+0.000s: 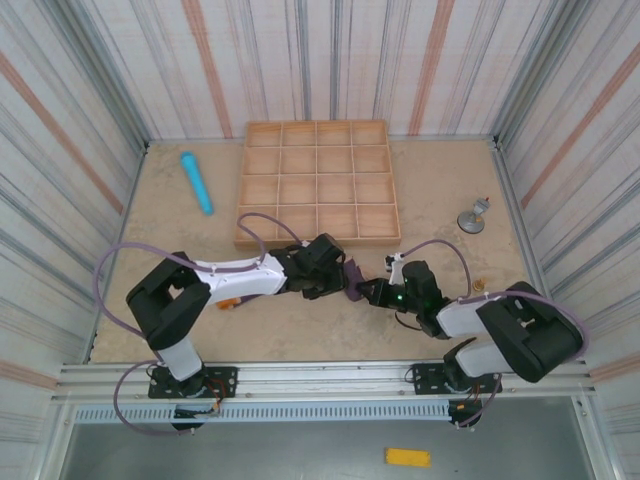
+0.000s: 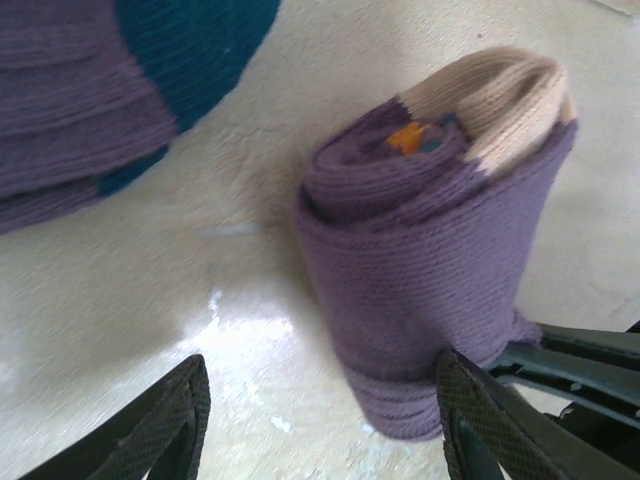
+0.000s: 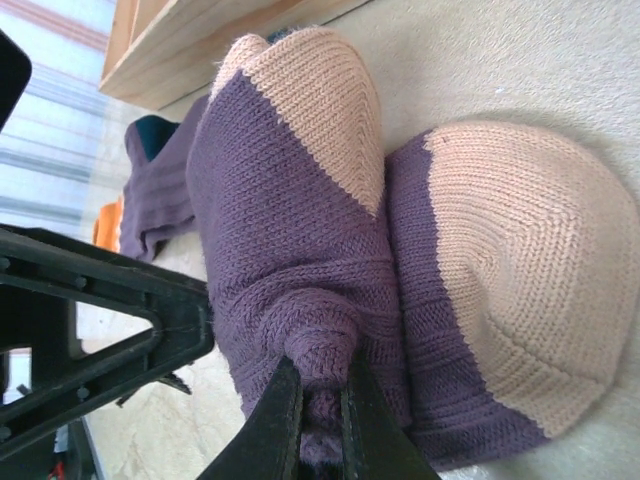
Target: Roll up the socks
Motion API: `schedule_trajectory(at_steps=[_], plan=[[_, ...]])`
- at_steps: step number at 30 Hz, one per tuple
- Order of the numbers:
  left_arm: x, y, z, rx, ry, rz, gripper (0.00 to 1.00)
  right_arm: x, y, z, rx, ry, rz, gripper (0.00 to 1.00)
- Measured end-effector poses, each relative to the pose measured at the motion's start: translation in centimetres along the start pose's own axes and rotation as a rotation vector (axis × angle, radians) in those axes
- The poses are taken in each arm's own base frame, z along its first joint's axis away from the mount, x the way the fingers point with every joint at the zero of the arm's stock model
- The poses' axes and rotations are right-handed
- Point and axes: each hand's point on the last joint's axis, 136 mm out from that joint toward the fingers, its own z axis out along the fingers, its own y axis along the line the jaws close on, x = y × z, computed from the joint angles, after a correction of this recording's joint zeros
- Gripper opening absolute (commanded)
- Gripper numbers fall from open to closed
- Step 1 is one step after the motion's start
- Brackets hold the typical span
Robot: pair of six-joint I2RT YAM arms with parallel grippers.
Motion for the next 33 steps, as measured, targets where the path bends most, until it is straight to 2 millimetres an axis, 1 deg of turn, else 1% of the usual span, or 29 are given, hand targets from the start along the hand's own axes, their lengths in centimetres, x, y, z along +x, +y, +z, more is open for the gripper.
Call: schedule_trajectory(at_steps=[3,8,9,12,15,18,19,22,24,25,28,30,31,33], plan=[[-0.4,-0.4,0.7,0.016,-0.016,0.002,0.61,-0.2,-0.2,0.3,-0.02,0.0,0.021,0.0],[-0.8,-0.7,1.2,0.032,-0.036,0.002,0.53,-0.4,-0.2,0.6,-0.05,-0.012,0.036,0.0],[-0.9,-0.7,1.4,0.033,-0.04,0.0,0.5,-0.4,-0.3,0.6,-0.054,-0.011,0.041,0.0],[-1.1,-1.0,1.8,0.042,-0.048,-0.005,0.36,-0.5,-0.3,0.7,-0.063,-0.013,0.047,0.0],[-1.6,-1.3,2.1,0.044,-0.053,-0.013,0.32,-0.6,-0.3,0.8,-0.069,-0.017,0.046,0.0],[-2.0,-1.4,2.4,0.048,-0.049,-0.023,0.28,-0.8,-0.4,0.8,-0.072,-0.021,0.046,0.04],[-2.1,-1.5,2.5,0.05,-0.044,-0.026,0.25,-0.8,-0.3,0.8,-0.072,-0.023,0.045,0.07],[-2.3,-1.5,2.5,0.052,-0.04,-0.029,0.13,-0.9,-0.2,0.8,-0.075,-0.026,0.043,0.17],[-2.4,-1.5,2.4,0.05,-0.041,-0.027,0.03,-1.0,-0.1,0.7,-0.074,-0.024,0.043,0.28],[-2.4,-1.5,2.4,0.047,-0.038,-0.027,0.0,-1.0,0.0,0.6,-0.074,-0.02,0.04,0.34],[-2.5,-1.4,2.3,0.032,-0.032,-0.028,0.0,-0.6,0.0,0.3,-0.055,0.005,0.037,0.46],[-2.6,-1.2,2.1,0.015,-0.026,-0.025,0.0,0.3,-0.2,-0.1,-0.027,0.042,0.041,0.49],[-2.6,-1.0,2.0,-0.001,-0.023,-0.025,0.0,0.5,0.0,-0.4,-0.02,0.056,0.028,0.51],[-2.7,-0.6,1.7,-0.032,-0.019,-0.021,0.0,1.0,0.3,-0.9,0.008,0.08,0.008,0.58]])
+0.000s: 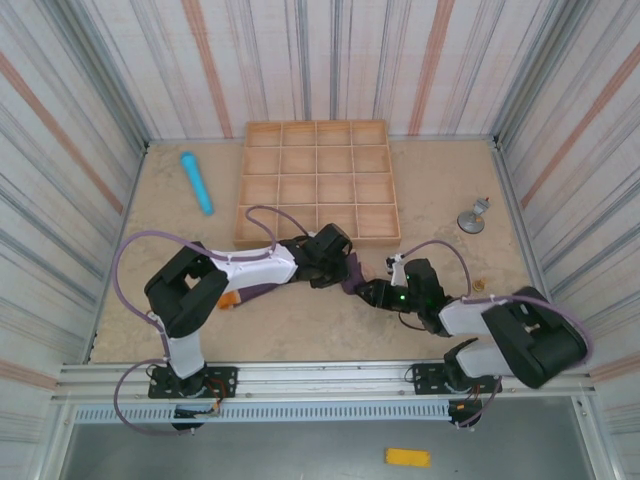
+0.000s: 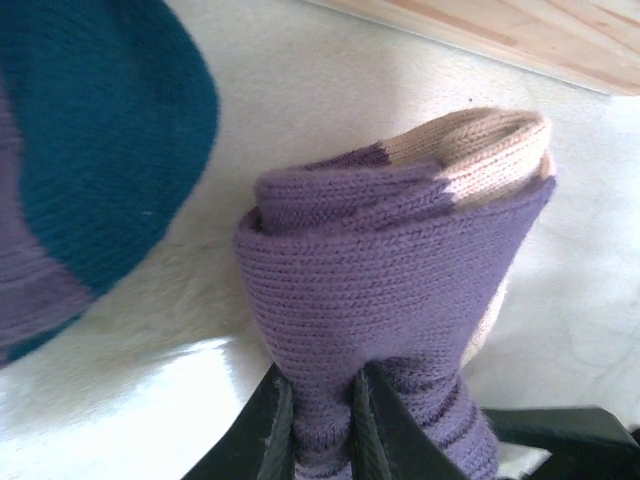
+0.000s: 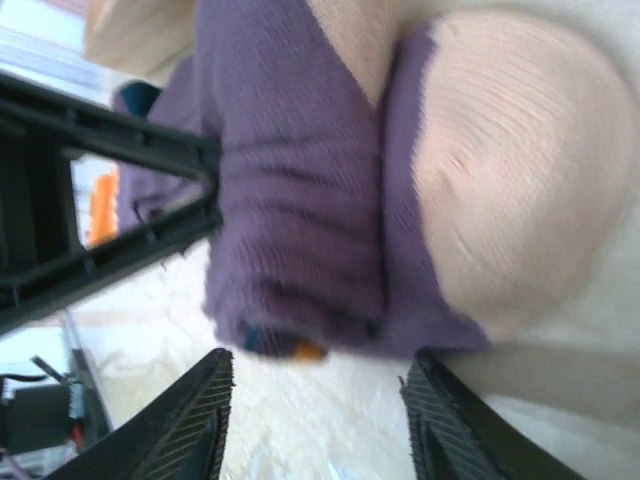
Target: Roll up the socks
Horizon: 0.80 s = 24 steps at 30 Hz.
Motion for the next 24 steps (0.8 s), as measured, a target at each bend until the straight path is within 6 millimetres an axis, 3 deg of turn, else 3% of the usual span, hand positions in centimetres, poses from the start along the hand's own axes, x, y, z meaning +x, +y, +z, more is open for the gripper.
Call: schedule_trajectory(at_steps=[4,10,17,24], plan=[[0.0,1.3,-1.1,-0.102,0.008,0.009,0.0,0.9,0.5,-1.3,0.07,0.022,-0.077,0.7],[0.8,2.6,-2.8,-0.231,0.05,0.037,0.0,0.4,1.8,-2.7,0.139,-0.018,-0.23,0.83],[1.4,3.1,-3.1,-0.281,0.09,0.027,0.0,2.6,3.7,-2.2,0.194,-0.016,-0.521,0.78],[1.6,3.1,-2.9,-0.289,0.111,0.01,0.0,2.8,6.6,-1.3,0.203,-0.138,-0.824,0.69]])
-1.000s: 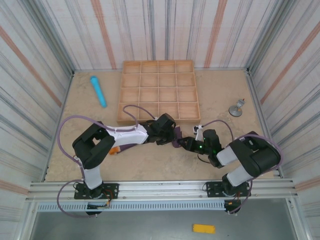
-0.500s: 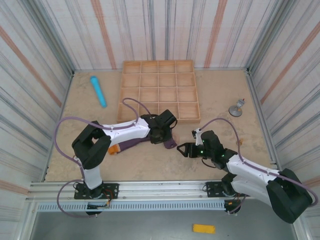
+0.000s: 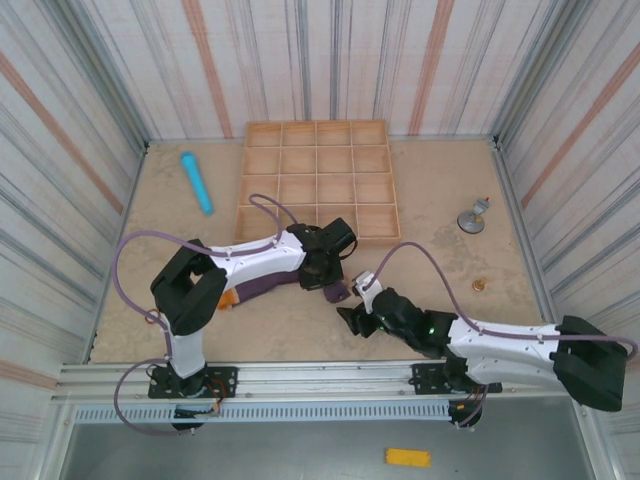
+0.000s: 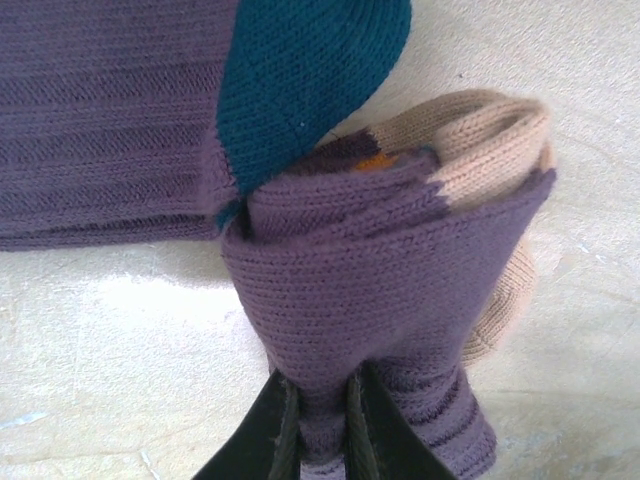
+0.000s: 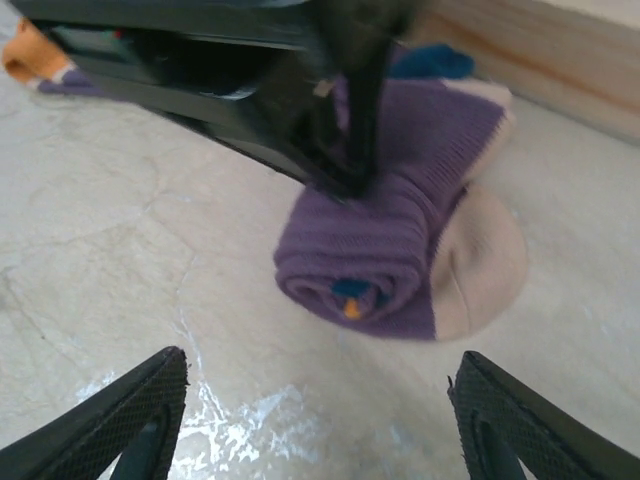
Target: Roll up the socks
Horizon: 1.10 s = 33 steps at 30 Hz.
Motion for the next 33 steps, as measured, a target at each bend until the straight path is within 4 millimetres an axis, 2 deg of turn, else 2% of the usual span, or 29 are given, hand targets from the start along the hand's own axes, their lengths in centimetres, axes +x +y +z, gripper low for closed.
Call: schedule_trajectory(at_steps=[10,16,26,28,30,33], plan=[[0.2,-0.1,0.1,0.017,0.034,-0.019,0.0,2.0,1.1,3.3,0.084,0.022,-0.281,0.66],[0.1,-0.1,0.1,0.017,0.037,-0.023,0.0,0.3,2.1,4.9,0.145,-0.035,-0.348,0.66],[0.1,-0.1,0.4,0.048,0.058,-0.047,0.0,-0.2,1.0,5.6,0.256,-0.062,-0.355,0.58],[0.0,-0.1,0.4,0.056,0.058,-0.054,0.0,-0.2,0.7,5.6,0.278,-0.063,-0.353,0.53],[0.0,-0.1,0.4,0.06,0.062,-0.058,0.0,0.0,0.3,5.8,0.303,-0.06,-0.35,0.43],[0.1,-0.1,0.5,0.059,0.063,-0.059,0.0,0.3,-0.1,6.0,0.328,-0.057,-0.338,0.17]])
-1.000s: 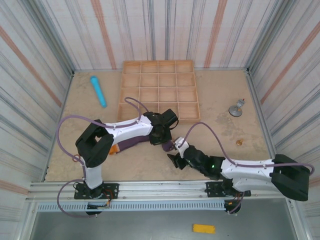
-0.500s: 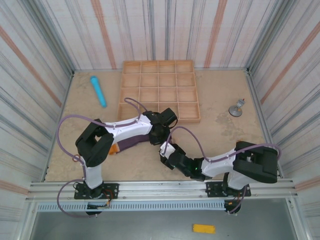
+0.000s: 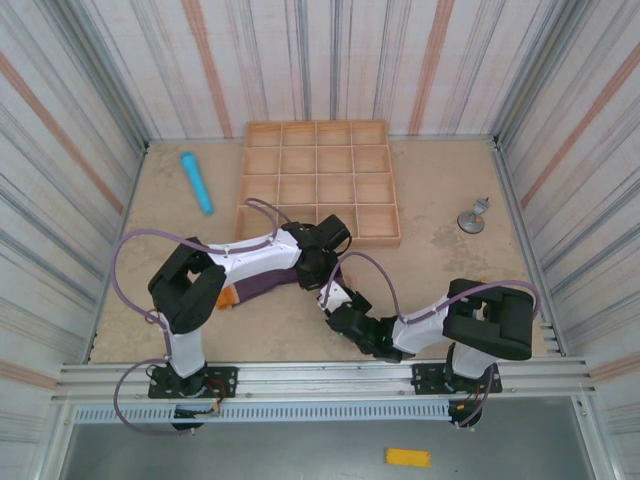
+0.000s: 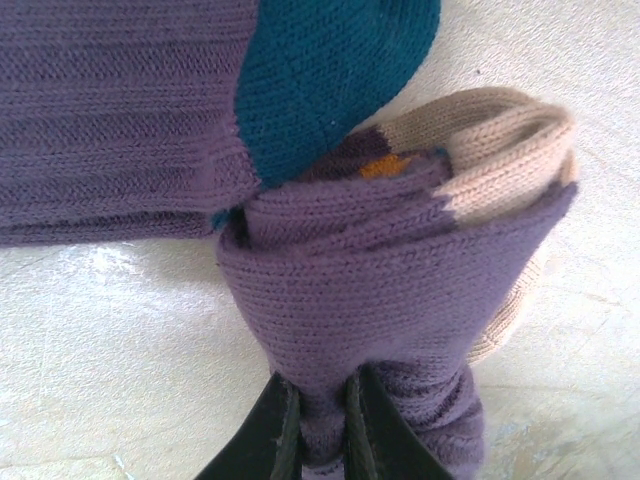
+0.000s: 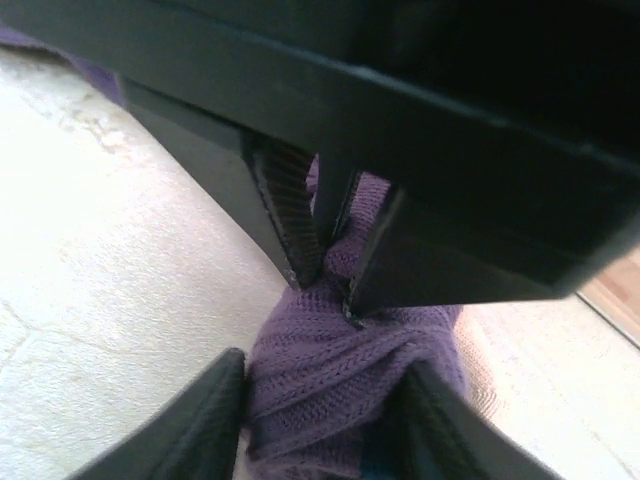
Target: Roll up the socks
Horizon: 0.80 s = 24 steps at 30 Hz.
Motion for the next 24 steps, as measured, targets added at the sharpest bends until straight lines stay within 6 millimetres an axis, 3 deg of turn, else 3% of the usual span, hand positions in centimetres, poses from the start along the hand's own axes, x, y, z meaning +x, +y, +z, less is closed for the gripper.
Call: schedule_trajectory(at_steps=[2,5,7,12,17,24], plan=[[-0.1,-0.1,0.0,0.004,-0.003,0.0,0.02,0.0,0.0,0.1,0.004,0.002,0.021,0.04],[-0.3,-0.1,0.1,0.011,-0.006,-0.006,0.2,0.0,0.0,0.1,-0.002,0.004,0.059,0.0],[-0.2,0.0,0.1,0.015,-0.005,-0.015,0.46,0.0,0.0,0.2,-0.018,0.01,0.095,0.0],[-0.3,0.8,0.1,0.008,-0.013,-0.039,0.85,0.5,-1.1,0.6,-0.091,0.03,0.261,0.0],[-0.3,0.5,-0.6,0.05,-0.042,-0.032,0.89,0.9,-2.5,0.8,-0.212,0.046,0.491,0.0],[-0.3,-0.7,-2.3,0.15,-0.115,0.022,0.8,1.2,-3.5,1.1,-0.326,0.072,0.729,0.0]])
